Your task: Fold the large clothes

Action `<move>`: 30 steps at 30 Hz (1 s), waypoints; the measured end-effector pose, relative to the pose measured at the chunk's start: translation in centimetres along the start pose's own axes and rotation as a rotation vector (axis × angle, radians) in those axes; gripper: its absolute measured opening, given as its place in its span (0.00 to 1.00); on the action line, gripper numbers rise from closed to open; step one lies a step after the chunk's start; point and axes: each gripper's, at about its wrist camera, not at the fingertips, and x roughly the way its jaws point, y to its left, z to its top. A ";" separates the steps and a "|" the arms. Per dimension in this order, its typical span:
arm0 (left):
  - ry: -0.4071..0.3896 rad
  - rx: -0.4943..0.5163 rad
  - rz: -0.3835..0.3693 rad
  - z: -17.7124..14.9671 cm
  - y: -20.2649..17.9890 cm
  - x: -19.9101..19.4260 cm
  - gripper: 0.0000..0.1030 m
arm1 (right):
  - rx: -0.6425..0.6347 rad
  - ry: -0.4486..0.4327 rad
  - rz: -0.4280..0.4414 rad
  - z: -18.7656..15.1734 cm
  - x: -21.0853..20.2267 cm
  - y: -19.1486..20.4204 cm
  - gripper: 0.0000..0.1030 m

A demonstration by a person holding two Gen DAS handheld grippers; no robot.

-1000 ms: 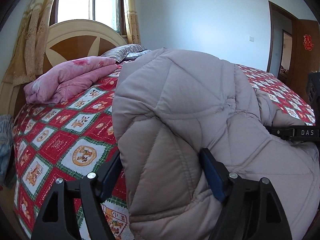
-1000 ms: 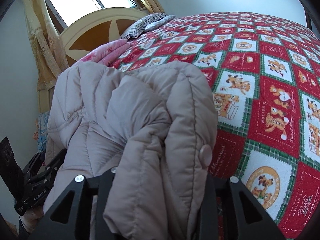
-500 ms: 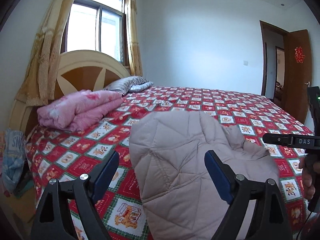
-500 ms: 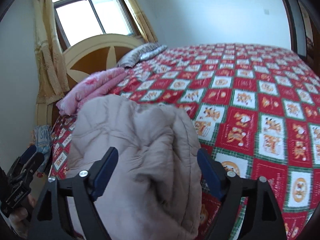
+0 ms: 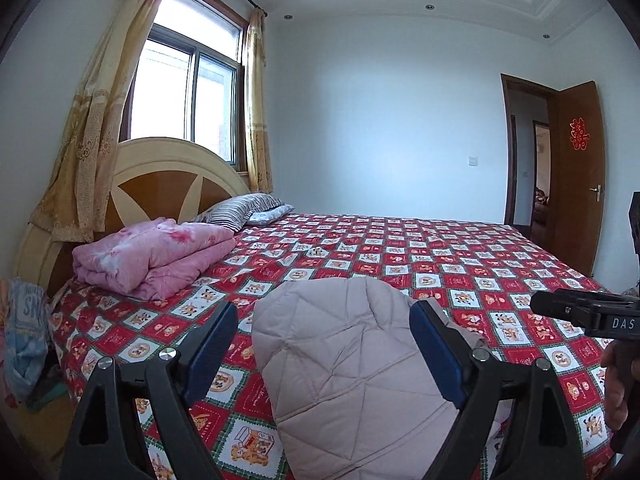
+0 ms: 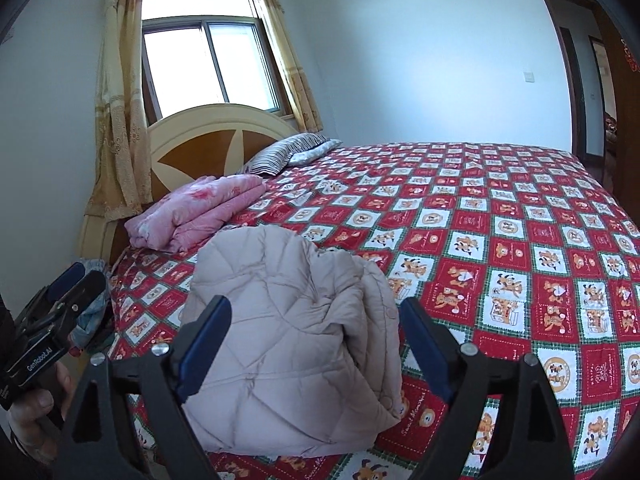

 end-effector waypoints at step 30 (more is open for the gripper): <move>0.000 0.019 0.002 0.0 -0.1 0.2 0.86 | -0.002 -0.005 0.012 -0.6 -1.3 0.6 0.86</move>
